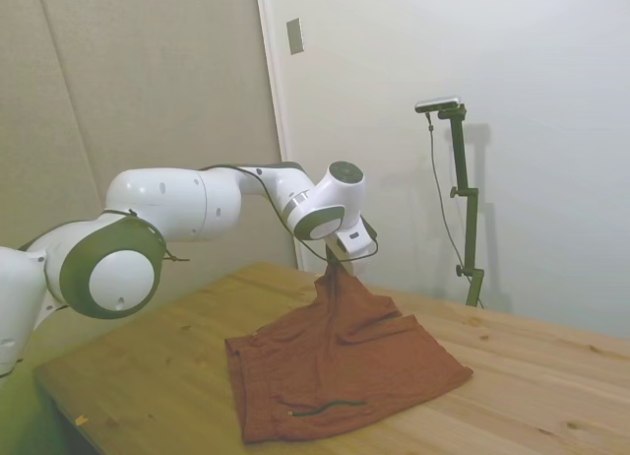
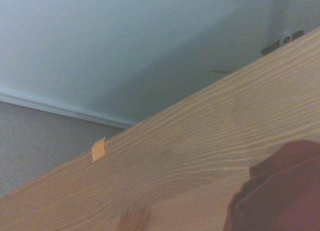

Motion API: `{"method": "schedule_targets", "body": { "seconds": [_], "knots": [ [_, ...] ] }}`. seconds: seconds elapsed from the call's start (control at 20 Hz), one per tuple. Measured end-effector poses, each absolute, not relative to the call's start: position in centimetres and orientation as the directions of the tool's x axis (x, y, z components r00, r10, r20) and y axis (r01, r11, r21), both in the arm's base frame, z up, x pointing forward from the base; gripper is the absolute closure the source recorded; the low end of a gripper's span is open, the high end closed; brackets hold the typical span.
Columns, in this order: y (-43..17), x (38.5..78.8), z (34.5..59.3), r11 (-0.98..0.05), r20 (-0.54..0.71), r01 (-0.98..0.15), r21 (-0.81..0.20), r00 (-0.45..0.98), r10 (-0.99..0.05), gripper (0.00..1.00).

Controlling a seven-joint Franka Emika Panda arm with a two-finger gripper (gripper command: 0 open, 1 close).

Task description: Unfold the shorts

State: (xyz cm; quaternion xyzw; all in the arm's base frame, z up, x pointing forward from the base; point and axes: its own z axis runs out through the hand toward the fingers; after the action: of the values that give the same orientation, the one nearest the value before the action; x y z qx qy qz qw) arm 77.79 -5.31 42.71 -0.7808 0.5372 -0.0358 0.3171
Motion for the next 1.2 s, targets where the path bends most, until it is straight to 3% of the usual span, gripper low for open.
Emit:
{"method": "schedule_targets", "body": {
  "seconds": [0.4, 0.9, 1.05, 1.2],
  "knots": [
    [-4.3, 79.5, 42.8, -0.209, -0.307, -0.826, -0.524, 0.412, -0.858, 0.00],
    [-3.6, 80.2, 44.7, -0.230, -0.283, -0.808, -0.542, 0.433, -0.856, 0.00],
    [-4.0, 79.4, 45.8, -0.258, -0.214, -0.835, -0.486, 0.400, -0.891, 0.00],
    [-6.0, 78.0, 45.3, -0.293, -0.094, -0.867, -0.403, 0.357, -0.929, 0.00]
  ]
}}
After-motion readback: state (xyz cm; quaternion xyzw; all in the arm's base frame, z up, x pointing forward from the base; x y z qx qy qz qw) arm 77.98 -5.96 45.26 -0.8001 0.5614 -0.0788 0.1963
